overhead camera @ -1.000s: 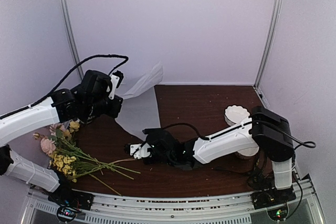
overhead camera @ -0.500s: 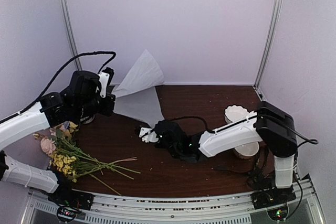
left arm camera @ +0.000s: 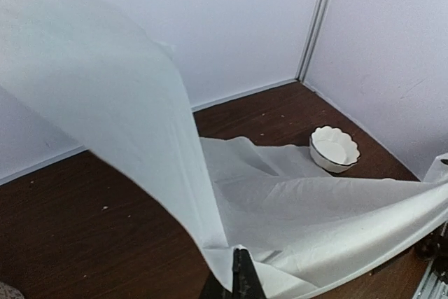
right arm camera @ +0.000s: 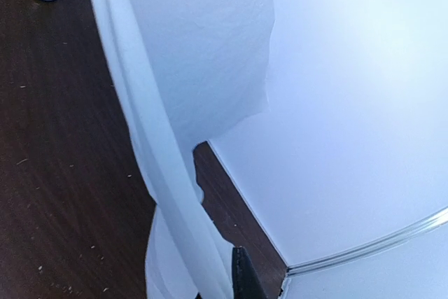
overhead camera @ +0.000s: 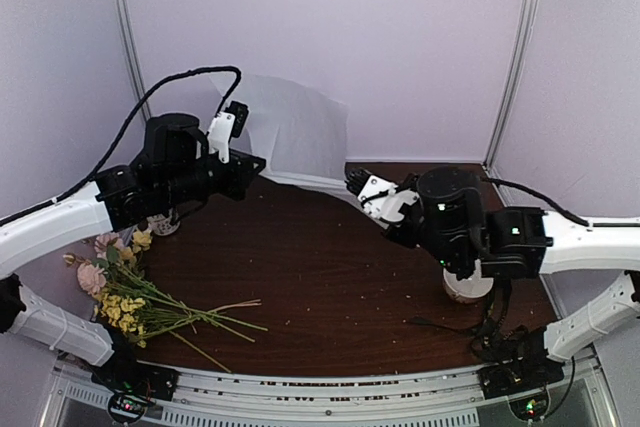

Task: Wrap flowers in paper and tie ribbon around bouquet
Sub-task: Unfold the folded wrapping paper at the center of the board.

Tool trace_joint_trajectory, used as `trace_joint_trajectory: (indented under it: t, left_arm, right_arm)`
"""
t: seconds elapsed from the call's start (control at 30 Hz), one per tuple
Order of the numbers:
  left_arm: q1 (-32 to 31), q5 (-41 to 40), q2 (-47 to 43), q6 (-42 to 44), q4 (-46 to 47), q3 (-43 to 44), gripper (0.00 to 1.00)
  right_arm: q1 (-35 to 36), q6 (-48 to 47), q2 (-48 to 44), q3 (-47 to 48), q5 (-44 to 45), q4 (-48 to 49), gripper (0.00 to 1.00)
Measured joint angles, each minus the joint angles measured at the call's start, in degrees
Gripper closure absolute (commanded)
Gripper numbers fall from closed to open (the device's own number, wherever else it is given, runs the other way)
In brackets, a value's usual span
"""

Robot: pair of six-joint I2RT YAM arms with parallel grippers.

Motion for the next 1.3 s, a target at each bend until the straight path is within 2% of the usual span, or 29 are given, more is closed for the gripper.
trace_joint_trajectory:
  t: [0.1, 0.2, 0.33, 0.37, 0.47, 0.57, 0.63, 0.73, 0.8, 0.93, 1.07, 1.2, 1.3]
  left_arm:
    - [-0.35, 3.91, 0.72, 0.02, 2.89, 0.0, 1.0]
    - [0.42, 6.58, 1.36, -0.83, 3.89, -0.04, 1.0]
    - [4.63, 10.91, 2.12, -4.37, 5.49, -3.8, 1.0]
    - [5.92, 11.69, 2.14, -5.35, 5.49, -5.79, 1.0]
    - [9.38, 12.37, 2.45, -7.67, 4.24, -11.78, 1.0]
    - [13.25, 10.95, 3.04, -9.16, 2.84, -15.41, 1.0]
    - [15.45, 10.4, 3.41, -9.88, 2.47, -16.94, 1.0]
    - [17.2, 10.01, 3.52, -10.86, 2.75, -18.88, 1.0]
    - [17.84, 9.9, 3.87, -11.15, 2.82, -19.89, 1.0]
    - [18.34, 10.03, 6.73, -11.32, 3.17, -20.74, 1.0]
    - [19.02, 10.51, 10.08, -11.3, 3.23, -21.27, 1.0]
    - [20.65, 11.19, 11.08, -11.28, 3.26, -21.53, 1.0]
    - [21.07, 12.52, 11.61, -11.32, 3.54, -21.57, 0.88]
  right_arm:
    - [3.28, 2.91, -5.81, 1.36, -4.2, -9.73, 1.0]
    - [5.09, 5.68, -6.91, 2.25, -9.84, -15.52, 1.0]
    - [6.4, 8.92, -1.27, 3.3, -17.4, -19.23, 1.0]
    - [6.56, 9.79, 1.2, 4.0, -19.1, -19.71, 0.97]
    - [6.93, 11.78, 8.74, 6.58, -25.88, -20.74, 0.68]
    - [7.65, 12.98, 13.46, 8.92, -33.38, -23.15, 0.46]
    - [7.82, 12.76, 14.62, 9.77, -37.62, -23.52, 0.35]
    - [6.84, 14.14, 13.33, 9.55, -42.84, -22.97, 0.3]
    - [4.61, 15.52, 11.08, 8.74, -46.25, -21.92, 0.26]
    - [-5.81, 20.85, 2.8, 4.09, -55.17, -15.34, 0.18]
    - [-16.81, 29.33, -0.61, 0.63, -56.74, -8.09, 0.18]
    - [-24.44, 36.92, 6.49, 2.47, -48.81, -7.5, 0.24]
    - [-27.89, 40.81, 16.59, 7.04, -43.45, -10.8, 0.25]
